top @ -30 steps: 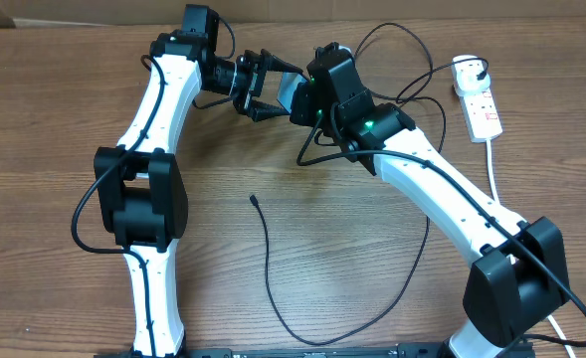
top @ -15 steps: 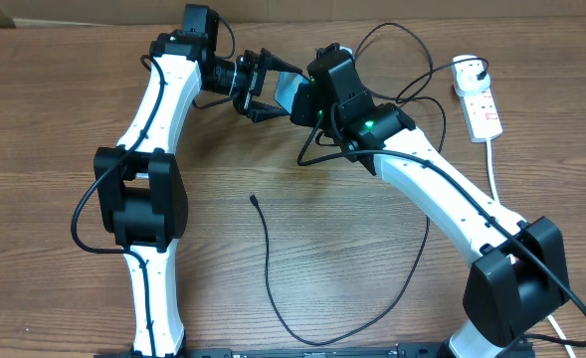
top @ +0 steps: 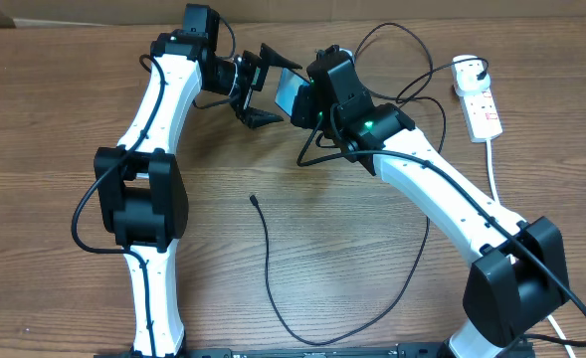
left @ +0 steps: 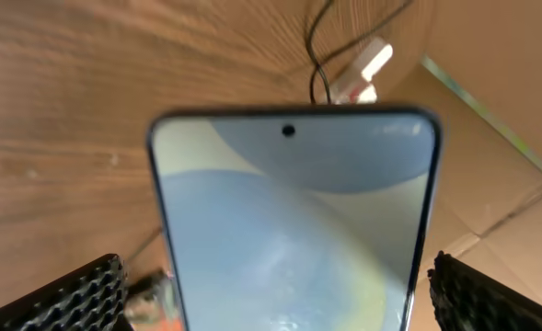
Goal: Plug charger to phone and switch on socket
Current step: 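Close the right gripper on the phone's side edge beside the left gripper, then open the left gripper and pull the left arm away from the phone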
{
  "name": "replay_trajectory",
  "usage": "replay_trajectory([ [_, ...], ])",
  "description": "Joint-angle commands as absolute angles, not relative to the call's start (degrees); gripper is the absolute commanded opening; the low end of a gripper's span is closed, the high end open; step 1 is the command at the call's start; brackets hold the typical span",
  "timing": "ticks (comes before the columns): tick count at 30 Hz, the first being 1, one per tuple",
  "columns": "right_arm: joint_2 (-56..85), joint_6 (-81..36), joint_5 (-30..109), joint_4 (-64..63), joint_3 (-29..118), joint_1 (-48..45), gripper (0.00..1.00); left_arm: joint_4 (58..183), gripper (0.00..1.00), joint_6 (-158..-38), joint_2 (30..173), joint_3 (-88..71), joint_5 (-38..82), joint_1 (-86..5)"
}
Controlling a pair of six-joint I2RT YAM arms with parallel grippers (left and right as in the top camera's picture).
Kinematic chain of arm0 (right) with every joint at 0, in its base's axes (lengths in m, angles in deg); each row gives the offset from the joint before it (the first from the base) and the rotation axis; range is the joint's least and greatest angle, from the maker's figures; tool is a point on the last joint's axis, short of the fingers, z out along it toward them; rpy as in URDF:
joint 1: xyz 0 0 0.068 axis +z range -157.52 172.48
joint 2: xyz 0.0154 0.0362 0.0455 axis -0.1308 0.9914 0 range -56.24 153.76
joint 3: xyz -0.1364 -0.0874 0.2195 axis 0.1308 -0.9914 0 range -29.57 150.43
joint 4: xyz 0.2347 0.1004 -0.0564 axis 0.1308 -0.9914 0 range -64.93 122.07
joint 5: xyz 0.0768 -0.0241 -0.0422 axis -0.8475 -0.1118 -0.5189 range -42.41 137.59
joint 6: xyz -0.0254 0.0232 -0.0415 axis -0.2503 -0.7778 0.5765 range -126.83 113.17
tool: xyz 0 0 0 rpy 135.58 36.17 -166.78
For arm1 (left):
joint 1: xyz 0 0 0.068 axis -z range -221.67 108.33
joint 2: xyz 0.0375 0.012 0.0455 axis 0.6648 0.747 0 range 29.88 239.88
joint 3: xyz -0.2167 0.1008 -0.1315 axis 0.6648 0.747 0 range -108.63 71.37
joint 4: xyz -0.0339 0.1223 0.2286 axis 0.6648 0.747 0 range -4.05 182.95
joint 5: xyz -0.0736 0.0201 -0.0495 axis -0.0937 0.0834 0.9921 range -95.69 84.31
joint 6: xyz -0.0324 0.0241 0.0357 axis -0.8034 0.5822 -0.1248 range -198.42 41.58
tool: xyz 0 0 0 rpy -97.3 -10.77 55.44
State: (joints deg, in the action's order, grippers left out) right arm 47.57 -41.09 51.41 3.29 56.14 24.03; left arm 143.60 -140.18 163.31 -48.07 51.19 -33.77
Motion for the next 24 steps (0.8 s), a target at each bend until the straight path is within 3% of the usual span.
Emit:
replay_trajectory([
  [1,47.98,-40.89,54.29,3.32,56.62,24.23,0.04,142.00,1.00,-133.82,163.59,-49.66,46.18,-33.40],
  [5,47.98,-41.24,55.43,2.38,56.65,23.88,0.04,137.94,1.00,-125.80,163.59,-49.66,48.02,-33.40],
  [11,47.98,-44.35,54.73,1.28,56.62,20.78,0.04,130.20,1.00,-114.89,162.96,-49.68,61.66,-33.81],
  [20,47.98,-44.37,43.98,1.28,56.65,12.65,0.04,133.87,1.00,-98.61,157.06,-49.66,61.40,-34.29],
  [24,47.98,-44.37,40.39,1.24,56.65,9.65,0.04,137.87,1.00,-93.54,152.45,-49.68,54.64,-34.23],
])
